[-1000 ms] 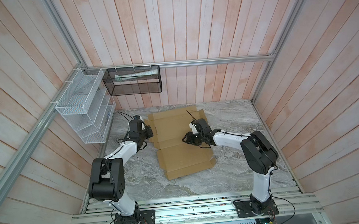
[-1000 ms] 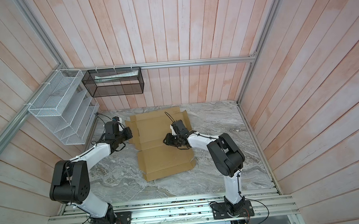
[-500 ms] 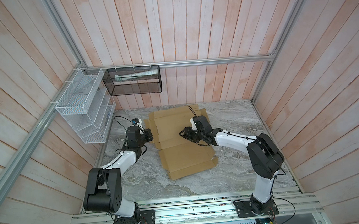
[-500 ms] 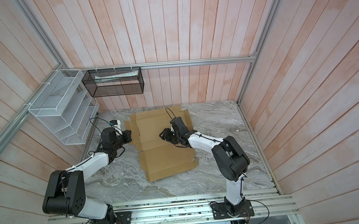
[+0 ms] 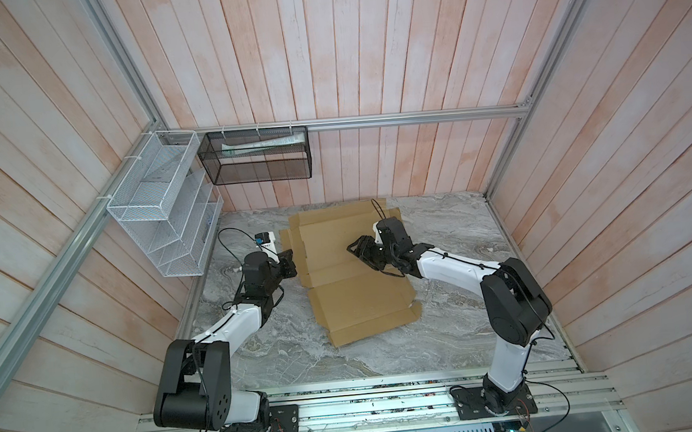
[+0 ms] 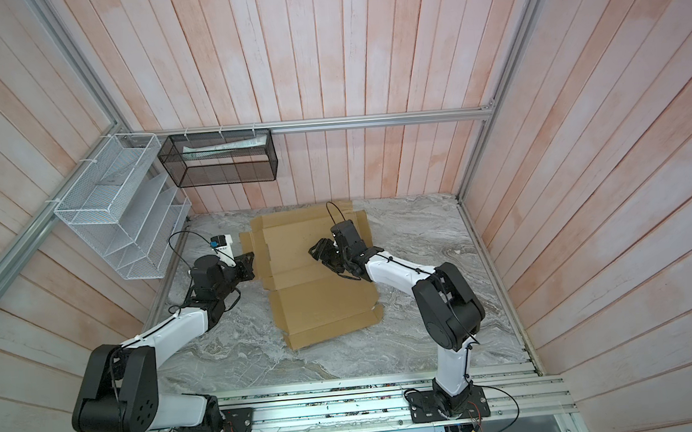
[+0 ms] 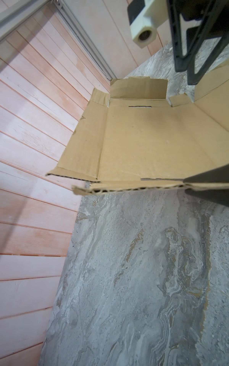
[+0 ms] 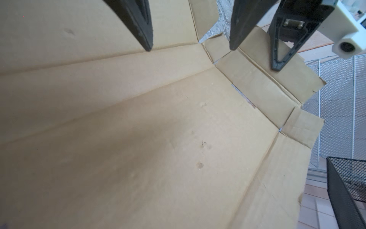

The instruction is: Fold the paper box

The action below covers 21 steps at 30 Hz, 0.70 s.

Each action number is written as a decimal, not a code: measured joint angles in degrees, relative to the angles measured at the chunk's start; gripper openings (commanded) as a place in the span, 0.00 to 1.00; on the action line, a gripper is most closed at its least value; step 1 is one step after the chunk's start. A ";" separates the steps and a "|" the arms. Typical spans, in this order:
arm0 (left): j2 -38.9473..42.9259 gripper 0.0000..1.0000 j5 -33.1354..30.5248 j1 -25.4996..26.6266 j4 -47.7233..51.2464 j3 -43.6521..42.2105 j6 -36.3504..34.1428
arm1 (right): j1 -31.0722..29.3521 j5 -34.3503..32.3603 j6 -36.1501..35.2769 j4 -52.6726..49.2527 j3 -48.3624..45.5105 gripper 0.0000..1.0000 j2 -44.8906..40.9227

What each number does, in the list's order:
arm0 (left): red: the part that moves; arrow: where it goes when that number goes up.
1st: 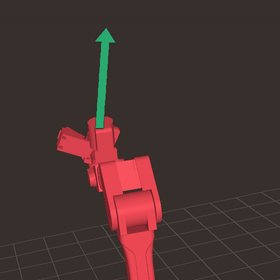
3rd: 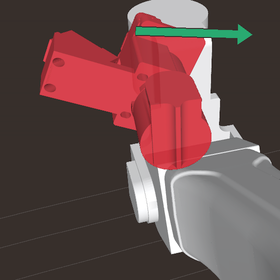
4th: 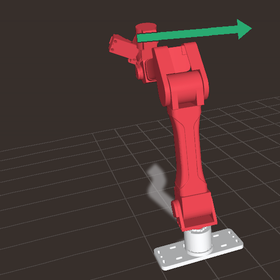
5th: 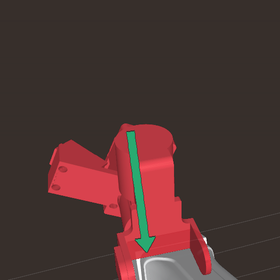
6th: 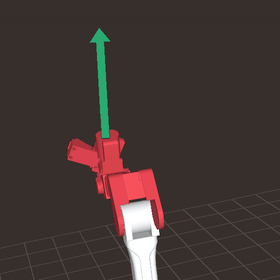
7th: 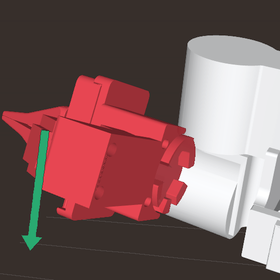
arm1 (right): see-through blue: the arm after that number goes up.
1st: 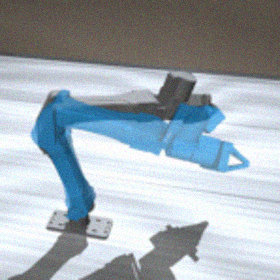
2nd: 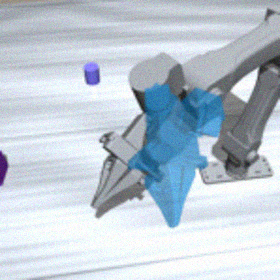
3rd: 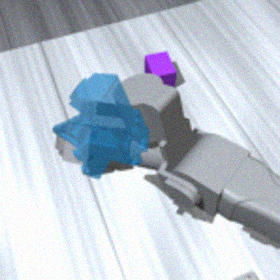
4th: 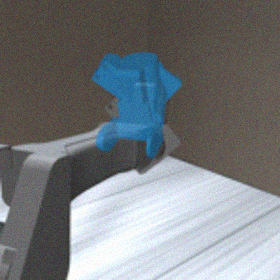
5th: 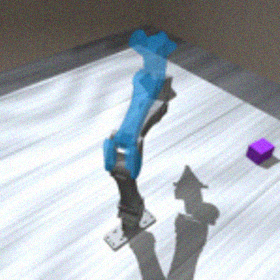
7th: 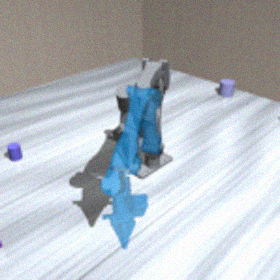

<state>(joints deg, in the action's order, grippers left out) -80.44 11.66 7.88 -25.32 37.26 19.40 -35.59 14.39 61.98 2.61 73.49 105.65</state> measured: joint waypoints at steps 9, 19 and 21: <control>1.42 0.00 -1.09 2.14 -3.32 -1.40 -3.39 | 1.92 -0.39 1.73 0.00 3.06 0.74 0.00; 3.61 0.00 -2.12 4.15 -9.49 -5.51 -6.49 | 4.37 -1.92 6.43 -0.22 3.58 0.78 -0.02; 4.13 0.00 -2.10 4.46 -10.80 -6.29 -7.17 | 4.66 -2.56 7.87 -0.13 3.58 0.78 -0.11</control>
<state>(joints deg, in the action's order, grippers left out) -76.31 9.56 12.34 -36.12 30.96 12.23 -30.94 11.84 69.84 2.48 77.08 105.54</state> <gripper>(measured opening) 0.056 0.777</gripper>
